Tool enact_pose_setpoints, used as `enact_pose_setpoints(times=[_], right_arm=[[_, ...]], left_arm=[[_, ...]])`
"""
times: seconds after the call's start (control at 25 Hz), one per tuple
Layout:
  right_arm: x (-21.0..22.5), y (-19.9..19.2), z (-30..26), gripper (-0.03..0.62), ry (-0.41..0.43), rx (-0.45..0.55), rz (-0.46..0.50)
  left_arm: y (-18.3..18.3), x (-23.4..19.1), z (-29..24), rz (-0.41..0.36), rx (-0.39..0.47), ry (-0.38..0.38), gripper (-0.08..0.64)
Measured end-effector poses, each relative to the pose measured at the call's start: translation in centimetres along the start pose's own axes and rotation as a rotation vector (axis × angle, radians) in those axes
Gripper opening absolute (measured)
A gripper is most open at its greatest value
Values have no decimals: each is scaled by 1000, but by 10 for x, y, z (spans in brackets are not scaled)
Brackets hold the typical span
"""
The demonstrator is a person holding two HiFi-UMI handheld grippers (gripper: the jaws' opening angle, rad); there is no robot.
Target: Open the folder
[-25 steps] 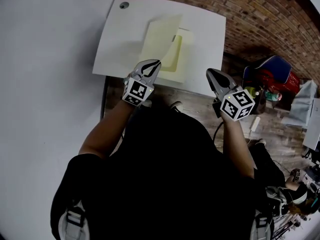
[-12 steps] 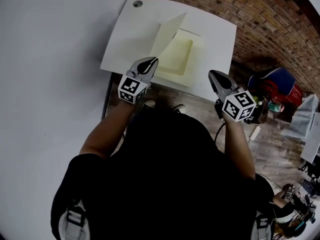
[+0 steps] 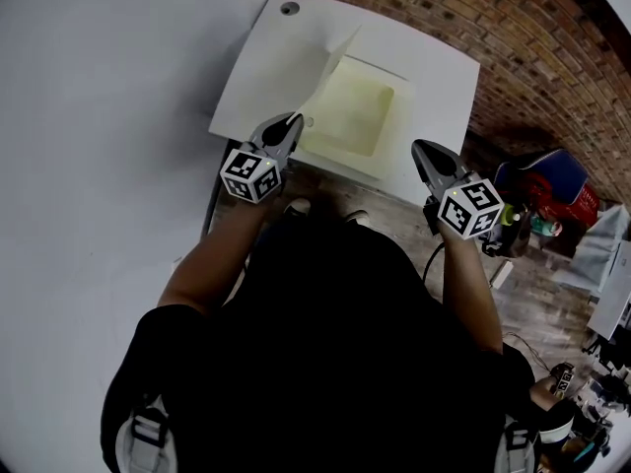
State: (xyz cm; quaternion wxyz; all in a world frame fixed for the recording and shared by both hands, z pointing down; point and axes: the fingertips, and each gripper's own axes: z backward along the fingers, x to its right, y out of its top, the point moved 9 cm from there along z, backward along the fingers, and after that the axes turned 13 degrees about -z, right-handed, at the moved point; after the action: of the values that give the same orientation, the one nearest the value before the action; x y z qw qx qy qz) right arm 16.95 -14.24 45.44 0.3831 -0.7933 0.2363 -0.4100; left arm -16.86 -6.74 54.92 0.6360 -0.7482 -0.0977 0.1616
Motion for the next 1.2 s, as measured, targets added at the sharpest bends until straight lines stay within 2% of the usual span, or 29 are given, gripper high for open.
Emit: enact_pose_setpoints(times=[0.68, 1.2], right_arm=[[-9, 6, -32, 3, 20, -25, 11], [-6, 13, -43, 3, -1, -25, 3]], left_arm=[[-14, -57, 33, 197, 31, 149, 9], [-28, -101, 48, 266, 27, 240, 8]])
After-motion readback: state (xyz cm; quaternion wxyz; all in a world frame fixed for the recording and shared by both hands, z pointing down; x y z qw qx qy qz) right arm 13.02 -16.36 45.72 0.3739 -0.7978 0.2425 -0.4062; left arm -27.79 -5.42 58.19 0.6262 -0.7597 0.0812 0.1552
